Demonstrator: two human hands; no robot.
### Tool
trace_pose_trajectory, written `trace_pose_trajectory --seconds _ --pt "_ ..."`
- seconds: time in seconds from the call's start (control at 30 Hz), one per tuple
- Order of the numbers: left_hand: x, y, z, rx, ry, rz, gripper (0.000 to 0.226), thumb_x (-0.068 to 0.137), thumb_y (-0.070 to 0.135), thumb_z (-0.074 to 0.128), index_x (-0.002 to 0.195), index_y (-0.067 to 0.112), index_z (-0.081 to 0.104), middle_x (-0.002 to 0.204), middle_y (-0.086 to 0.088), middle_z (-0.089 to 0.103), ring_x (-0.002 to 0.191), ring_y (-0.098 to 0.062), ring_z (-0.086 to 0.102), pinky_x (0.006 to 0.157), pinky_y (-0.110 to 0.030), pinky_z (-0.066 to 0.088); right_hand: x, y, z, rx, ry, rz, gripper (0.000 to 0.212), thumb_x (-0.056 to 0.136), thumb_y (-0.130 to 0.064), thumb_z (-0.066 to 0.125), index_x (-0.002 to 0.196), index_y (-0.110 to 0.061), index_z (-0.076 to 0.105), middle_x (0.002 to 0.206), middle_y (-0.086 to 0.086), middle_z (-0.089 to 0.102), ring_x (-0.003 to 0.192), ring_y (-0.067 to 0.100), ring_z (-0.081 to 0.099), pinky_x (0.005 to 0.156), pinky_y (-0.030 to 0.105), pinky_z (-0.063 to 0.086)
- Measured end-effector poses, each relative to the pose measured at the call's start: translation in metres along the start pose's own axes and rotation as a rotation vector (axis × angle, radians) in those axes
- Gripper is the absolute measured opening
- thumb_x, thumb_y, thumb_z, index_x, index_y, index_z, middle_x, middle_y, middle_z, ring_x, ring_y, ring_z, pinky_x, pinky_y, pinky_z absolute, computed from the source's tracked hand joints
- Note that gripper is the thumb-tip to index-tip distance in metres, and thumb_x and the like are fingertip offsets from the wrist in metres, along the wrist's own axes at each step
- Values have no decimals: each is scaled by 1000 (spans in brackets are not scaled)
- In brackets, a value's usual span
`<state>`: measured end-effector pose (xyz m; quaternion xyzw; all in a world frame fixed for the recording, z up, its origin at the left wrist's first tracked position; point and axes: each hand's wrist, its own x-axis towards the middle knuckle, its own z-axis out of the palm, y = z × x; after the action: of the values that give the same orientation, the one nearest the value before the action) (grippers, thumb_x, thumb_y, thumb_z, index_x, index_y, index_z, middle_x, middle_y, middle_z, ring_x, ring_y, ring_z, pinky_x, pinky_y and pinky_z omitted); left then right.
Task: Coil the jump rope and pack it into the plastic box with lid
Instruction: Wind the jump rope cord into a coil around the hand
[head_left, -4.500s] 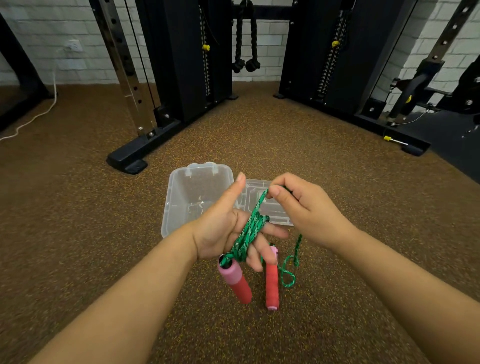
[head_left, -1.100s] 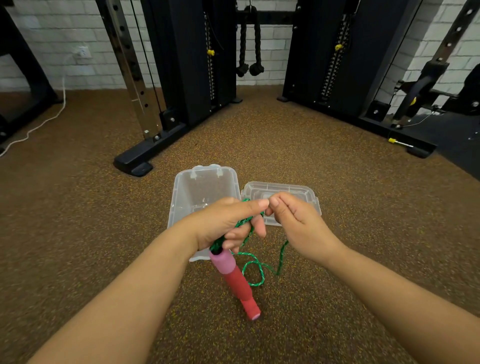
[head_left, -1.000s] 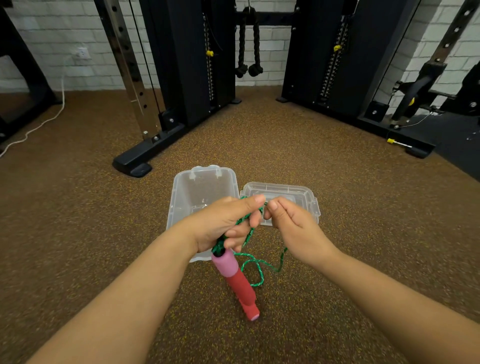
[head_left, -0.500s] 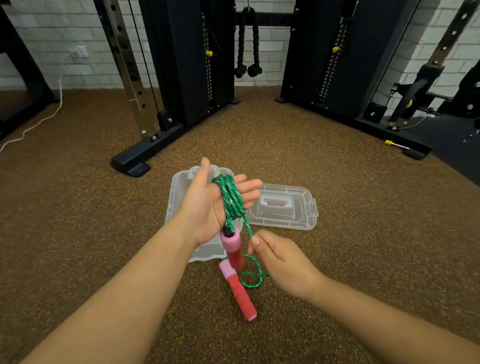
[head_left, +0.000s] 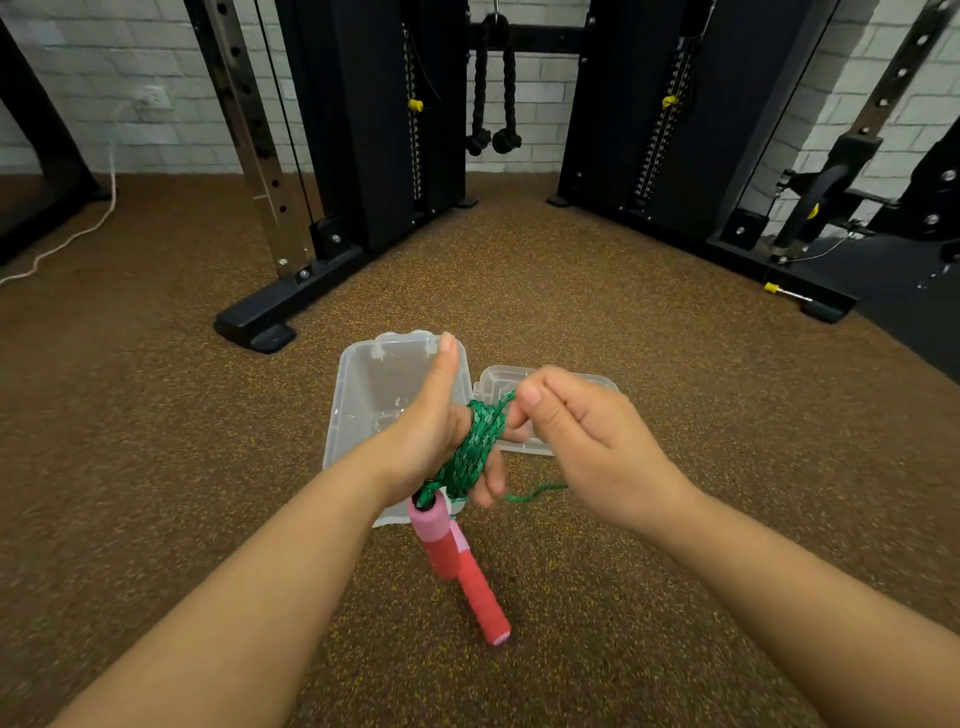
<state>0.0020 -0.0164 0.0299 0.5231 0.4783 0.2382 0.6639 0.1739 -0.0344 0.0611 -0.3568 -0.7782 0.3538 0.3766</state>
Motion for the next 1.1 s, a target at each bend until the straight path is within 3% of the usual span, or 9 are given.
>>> trace_pose_trajectory --seconds 0.07,0.2,0.3,0.5,0.57,0.67,0.8,0.97,1.1 --pt "-4 4 -1 -3 -81 -30 114 70 84 -12 70 10 75 54 -13 57 52 -26 54 66 -34 47 2 1 -6 70 20 59 26 100 -15 43 81 -7 60 59 -5 47 52 -5 50 53 5 40" --pt "-12 8 -2 -95 -262 -62 102 75 82 14 98 1 72 37 1 41 33 -14 42 49 -24 43 9 25 -10 -112 48 90 26 98 -30 45 76 -26 59 59 -3 47 52 4 40 50 22 33" --pt "-16 11 0 -190 -320 -9 68 84 62 38 93 4 73 32 8 35 28 -6 36 43 -21 42 7 47 -4 -105 74 156 29 97 -35 44 74 -26 58 55 -12 47 50 3 40 49 21 30" --pt "-14 11 4 -388 -122 113 45 89 44 42 88 14 76 34 8 31 28 -3 32 43 -20 38 -21 75 30 -77 -37 273 31 99 -38 38 80 -24 59 60 -9 49 52 5 41 53 31 35" --pt "-13 14 5 -467 -33 144 47 92 45 41 96 12 74 38 8 37 30 -3 32 43 -19 37 -33 75 42 -125 -105 298 30 100 -35 38 76 -28 54 60 -9 49 53 2 44 55 33 40" --pt "-9 17 3 -541 71 185 61 95 54 32 117 6 63 62 4 66 39 -5 45 46 -18 43 -44 73 53 -162 -196 296 30 100 -36 37 81 -23 55 66 -8 53 61 8 50 64 38 45" --pt "-5 17 2 -527 87 155 98 83 76 7 137 2 41 111 -13 72 71 -17 68 73 -29 55 -47 60 55 -231 -269 213 28 101 -38 33 87 -26 55 65 -16 49 59 -3 45 58 23 35" --pt "-1 15 6 -324 141 94 113 72 81 -11 149 4 21 115 -15 70 104 -22 68 87 -29 46 -39 42 49 -276 -248 77 22 100 -40 36 81 -34 46 64 -20 47 61 -4 44 59 27 35" --pt "4 12 9 -138 156 49 114 71 79 -15 143 4 32 115 -19 69 108 -23 66 91 -29 46 -34 29 40 -238 -230 -11 23 97 -41 38 82 -31 51 67 -26 51 66 -4 50 61 20 38"
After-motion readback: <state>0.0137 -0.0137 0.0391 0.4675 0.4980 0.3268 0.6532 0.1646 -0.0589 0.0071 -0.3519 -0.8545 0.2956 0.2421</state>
